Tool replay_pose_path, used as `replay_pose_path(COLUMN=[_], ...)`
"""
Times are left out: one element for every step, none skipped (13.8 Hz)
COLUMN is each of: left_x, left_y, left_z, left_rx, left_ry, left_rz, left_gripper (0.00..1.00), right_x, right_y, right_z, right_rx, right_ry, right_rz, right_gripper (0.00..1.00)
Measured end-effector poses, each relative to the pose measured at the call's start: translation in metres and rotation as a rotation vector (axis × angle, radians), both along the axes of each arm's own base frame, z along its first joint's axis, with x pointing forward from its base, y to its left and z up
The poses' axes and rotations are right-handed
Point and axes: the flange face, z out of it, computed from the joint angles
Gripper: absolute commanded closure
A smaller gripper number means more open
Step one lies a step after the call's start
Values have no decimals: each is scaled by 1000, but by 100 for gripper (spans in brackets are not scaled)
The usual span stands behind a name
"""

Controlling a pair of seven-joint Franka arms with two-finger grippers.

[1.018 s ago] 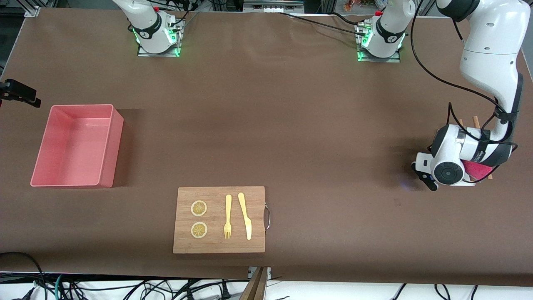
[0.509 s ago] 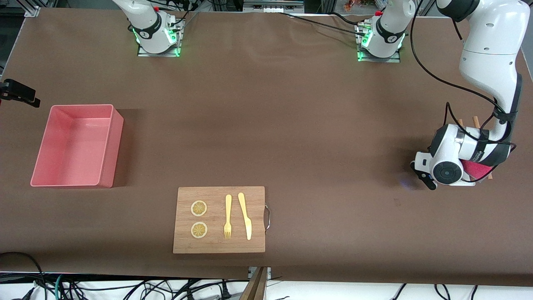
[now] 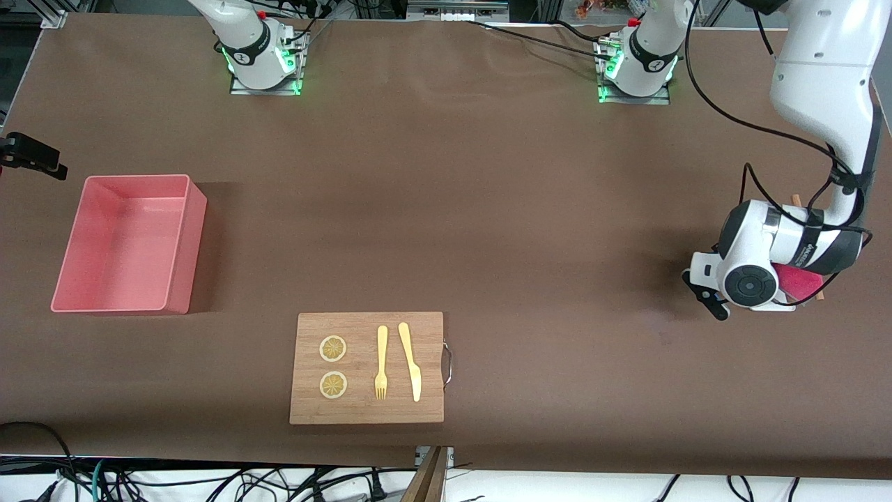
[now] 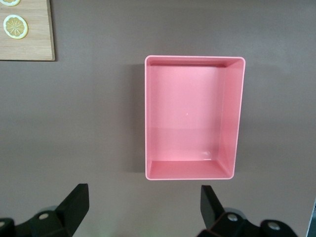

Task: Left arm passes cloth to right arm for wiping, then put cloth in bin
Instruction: 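Lift the cloth with the left gripper while the right gripper approaches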

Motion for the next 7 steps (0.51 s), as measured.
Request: replay_pose_path(left_x=[6,10,16,21,26,28,28], left_y=[-20,-38,-52,-60,-66,-71,-77], left_z=[22,42,60,78,96,115,133], left_rx=[-10,-36,-82,-140,-206,-272,-350], left_ry=[-13,-24,-41,-64,-87,-101,-104], left_rz=[-9,0,27,63,105,149,197], left_gripper=[100,100,100,100,100,100,100], right_x=[1,2,5,8,10,12,13], right_y=[0,1,1,2,2,4,6], right_z=[-1,-5,-11,-18,-23,-27,-30], right_rx=[1,2,5,7,8,10,11], right_ry=[3,10,20,31,39,46,52], right_rz=[1,2,4,4,6,9,13], right_gripper=[0,0,0,0,0,0,0])
